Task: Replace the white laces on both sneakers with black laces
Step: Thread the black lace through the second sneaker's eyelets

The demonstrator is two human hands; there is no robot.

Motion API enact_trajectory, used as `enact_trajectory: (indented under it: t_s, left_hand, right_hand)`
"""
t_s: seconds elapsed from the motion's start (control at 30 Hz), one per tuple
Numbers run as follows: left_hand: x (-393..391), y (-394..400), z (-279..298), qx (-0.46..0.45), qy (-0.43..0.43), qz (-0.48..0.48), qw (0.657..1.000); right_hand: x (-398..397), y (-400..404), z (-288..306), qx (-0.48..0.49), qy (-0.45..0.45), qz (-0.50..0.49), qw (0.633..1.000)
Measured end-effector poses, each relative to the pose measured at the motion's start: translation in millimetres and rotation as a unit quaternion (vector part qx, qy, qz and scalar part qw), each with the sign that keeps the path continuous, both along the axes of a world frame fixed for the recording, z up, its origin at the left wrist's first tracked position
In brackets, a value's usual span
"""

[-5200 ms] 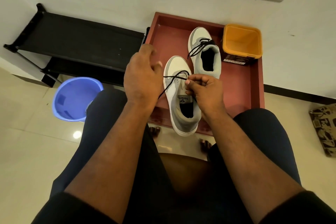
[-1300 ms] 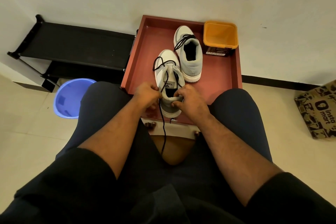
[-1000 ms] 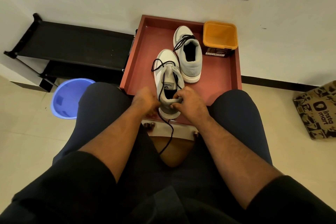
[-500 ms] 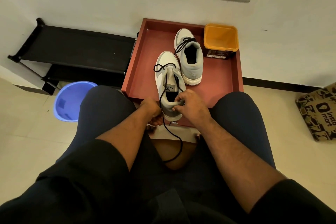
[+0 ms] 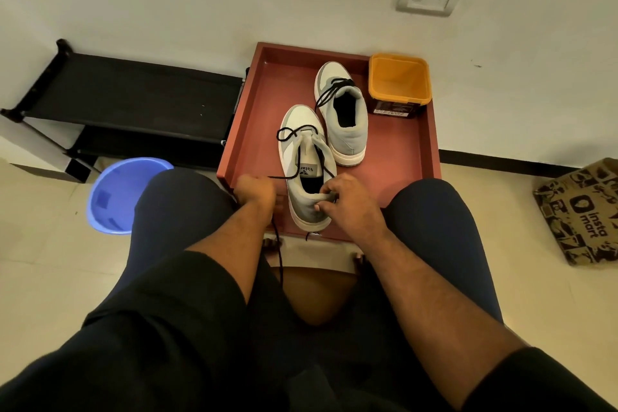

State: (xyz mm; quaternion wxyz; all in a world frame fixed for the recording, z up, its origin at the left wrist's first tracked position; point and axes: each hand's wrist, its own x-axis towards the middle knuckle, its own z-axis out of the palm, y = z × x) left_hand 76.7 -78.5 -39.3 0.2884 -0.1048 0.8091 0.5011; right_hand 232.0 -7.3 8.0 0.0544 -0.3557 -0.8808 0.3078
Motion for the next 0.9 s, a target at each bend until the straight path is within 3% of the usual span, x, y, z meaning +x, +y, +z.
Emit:
enact_trajectory:
  t_s: [0.1, 0.2, 0.33, 0.53, 0.67, 0.73, 0.8, 0.9]
  left_hand:
    - [-8, 6, -8, 0.025, 0.052, 0.083, 0.995]
    - [-3, 6, 8, 0.032, 0.068, 0.076, 0.994]
    - [0, 2, 10, -0.049, 0.072, -0.095, 0.992]
    - [-3, 3, 23, -0.044, 0.151, -0.249, 0.956]
    - [-9, -8, 48, -0.195, 0.088, -0.398, 0.892]
    - [-10, -8, 56, -0.170, 0.128, -0.376, 0.902]
    - [-7, -3, 61, -0.078, 0.209, -0.309, 0.924]
    - [6, 8, 64, -0.048, 0.271, -0.340, 0.899]
  right_hand:
    - [-1, 2, 0, 0.001, 0.002, -0.003, 1.000]
    - [-1, 2, 0, 0.001, -0.001, -0.005, 1.000]
    - [0, 2, 1, 0.004, 0.000, -0.010, 1.000]
    - [-1, 2, 2, -0.001, -0.001, -0.010, 1.000]
    - [-1, 4, 3, -0.021, -0.009, 0.001, 1.000]
    - [0, 7, 5, -0.034, -0.002, 0.011, 0.999]
    - [0, 8, 5, -0.030, -0.008, 0.024, 0.999]
    - [-2, 6, 1, -0.004, -0.030, 0.040, 0.999]
